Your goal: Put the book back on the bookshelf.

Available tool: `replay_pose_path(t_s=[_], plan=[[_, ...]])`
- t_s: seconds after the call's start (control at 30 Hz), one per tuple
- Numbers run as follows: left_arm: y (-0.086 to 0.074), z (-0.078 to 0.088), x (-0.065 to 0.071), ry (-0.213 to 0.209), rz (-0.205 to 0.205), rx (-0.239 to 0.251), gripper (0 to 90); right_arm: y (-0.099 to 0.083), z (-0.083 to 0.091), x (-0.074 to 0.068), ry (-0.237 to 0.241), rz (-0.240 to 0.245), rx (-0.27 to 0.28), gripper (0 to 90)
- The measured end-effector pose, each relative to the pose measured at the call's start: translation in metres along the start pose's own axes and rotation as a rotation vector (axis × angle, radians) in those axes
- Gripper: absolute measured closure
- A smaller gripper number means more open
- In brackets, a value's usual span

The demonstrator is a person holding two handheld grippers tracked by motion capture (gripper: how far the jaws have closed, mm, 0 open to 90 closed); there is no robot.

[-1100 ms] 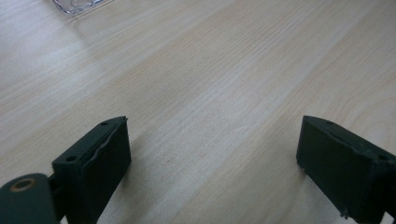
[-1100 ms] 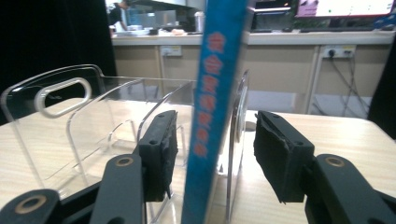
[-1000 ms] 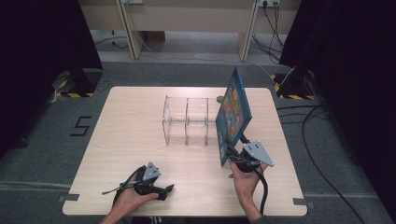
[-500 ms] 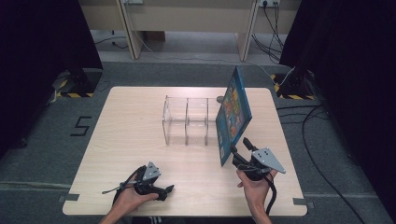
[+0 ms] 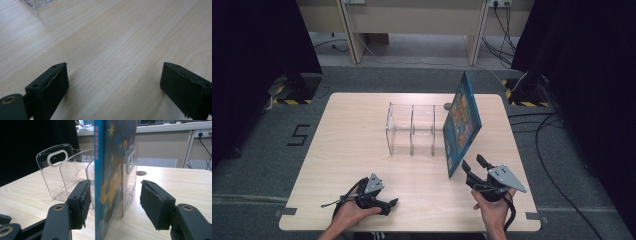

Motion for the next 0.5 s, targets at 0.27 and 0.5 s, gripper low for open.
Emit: replay_pose_path(t_s=[0.27,0.5], plan=[[0.0,0.0,0.0,-0.005,-0.005,-0.002,7.0,-0.006,0.015,0.014,-0.008,-0.015,-0.014,41.3],[-0.001,0.0,0.0,-0.009,-0.007,-0.004,6.8,-0.013,0.022,0.024,-0.01,-0.026,-0.041,40.2]])
Point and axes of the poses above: each handheld gripper's, and its own axes: z roughly backward along the jaws, y roughly out of its top, x roughly to its right, the point moved 10 cm from there along -z, roughly forward along the jaws
